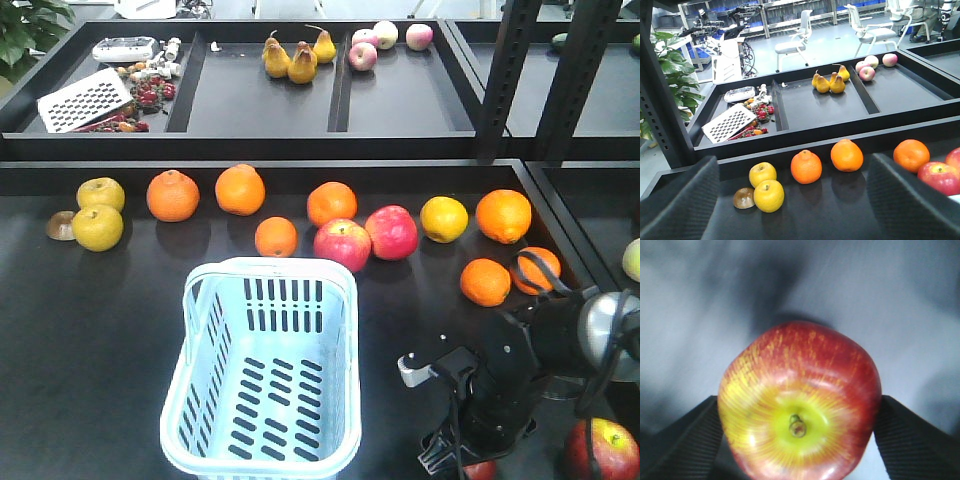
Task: Pick three apples into basket with both arms
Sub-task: 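Carry the red apple over the basket and release it with the right gripper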
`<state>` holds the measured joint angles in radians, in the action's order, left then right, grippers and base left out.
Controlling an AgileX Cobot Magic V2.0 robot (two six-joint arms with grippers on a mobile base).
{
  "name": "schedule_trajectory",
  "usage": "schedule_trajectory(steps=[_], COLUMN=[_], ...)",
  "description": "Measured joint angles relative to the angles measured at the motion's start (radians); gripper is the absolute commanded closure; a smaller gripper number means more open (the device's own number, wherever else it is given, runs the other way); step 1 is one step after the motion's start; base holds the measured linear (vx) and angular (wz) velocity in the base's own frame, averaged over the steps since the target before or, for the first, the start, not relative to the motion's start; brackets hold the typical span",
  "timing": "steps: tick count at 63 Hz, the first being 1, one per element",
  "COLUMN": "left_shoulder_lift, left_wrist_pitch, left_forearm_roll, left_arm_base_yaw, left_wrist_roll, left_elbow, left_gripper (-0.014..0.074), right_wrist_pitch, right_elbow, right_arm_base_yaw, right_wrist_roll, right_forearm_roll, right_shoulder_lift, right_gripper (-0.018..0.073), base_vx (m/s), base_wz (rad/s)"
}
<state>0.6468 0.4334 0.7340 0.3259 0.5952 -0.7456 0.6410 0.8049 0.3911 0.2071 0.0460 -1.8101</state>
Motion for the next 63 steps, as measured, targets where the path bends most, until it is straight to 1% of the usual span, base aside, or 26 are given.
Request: schedule_trajectory(steps=[9, 17, 24, 30, 38, 43, 48, 54, 57, 63], left_shoulder_lift=[0.000, 0.000, 0.000, 0.000, 0.000, 0.000, 0.000, 0.000, 0.000, 0.000], left_wrist_pitch=[0.000, 0.000, 0.000, 0.000, 0.000, 0.000, 0.000, 0.000, 0.000, 0.000], left_forearm_roll=[0.000, 0.000, 0.000, 0.000, 0.000, 0.000, 0.000, 0.000, 0.000, 0.000], left_arm_base_yaw=[0.000, 0.000, 0.000, 0.000, 0.000, 0.000, 0.000, 0.000, 0.000, 0.000], left_wrist_roll=[0.000, 0.000, 0.000, 0.000, 0.000, 0.000, 0.000, 0.000, 0.000, 0.000], left_elbow=[0.000, 0.000, 0.000, 0.000, 0.000, 0.000, 0.000, 0.000, 0.000, 0.000], left_gripper=[0.0024, 0.0024, 0.0024, 0.0024, 0.0024, 0.0024, 0.0024, 0.0024, 0.0024, 0.0024], right_wrist_pitch=[0.037, 0.105, 0.160, 0.189, 0.203, 0.211, 0.211, 0.193, 0.162, 0.079], right_elbow=[0.000, 0.000, -0.001, -0.001, -0.001, -0.001, -0.001, -0.002, -0.005, -0.007], right_arm_base_yaw=[0.000, 0.000, 0.000, 0.000, 0.000, 0.001, 0.020, 0.068, 0.102, 0.168], right_wrist_roll=[-0.015, -0.021, -0.023, -0.024, -0.014, 0.036, 0.101, 0.185, 0.219, 0.247], right_forearm_roll=[0.000, 0.000, 0.003, 0.024, 0.113, 0.198, 0.278, 0.364, 0.395, 0.421], right_shoulder_lift=[0.090, 0.211, 0.340, 0.452, 0.579, 0.633, 0.663, 0.670, 0.667, 0.643], right_gripper=[0.0260, 0.0260, 0.0260, 0.0260, 0.0260, 0.0260, 0.0260, 0.0260, 0.0260, 0.0260], base_vx=[0.00, 0.00, 0.00, 0.00, 0.00, 0.00, 0.00, 0.00, 0.00, 0.00], base_wz=[0.00, 0.00, 0.00, 0.00, 0.00, 0.00, 0.00, 0.00, 0.00, 0.00])
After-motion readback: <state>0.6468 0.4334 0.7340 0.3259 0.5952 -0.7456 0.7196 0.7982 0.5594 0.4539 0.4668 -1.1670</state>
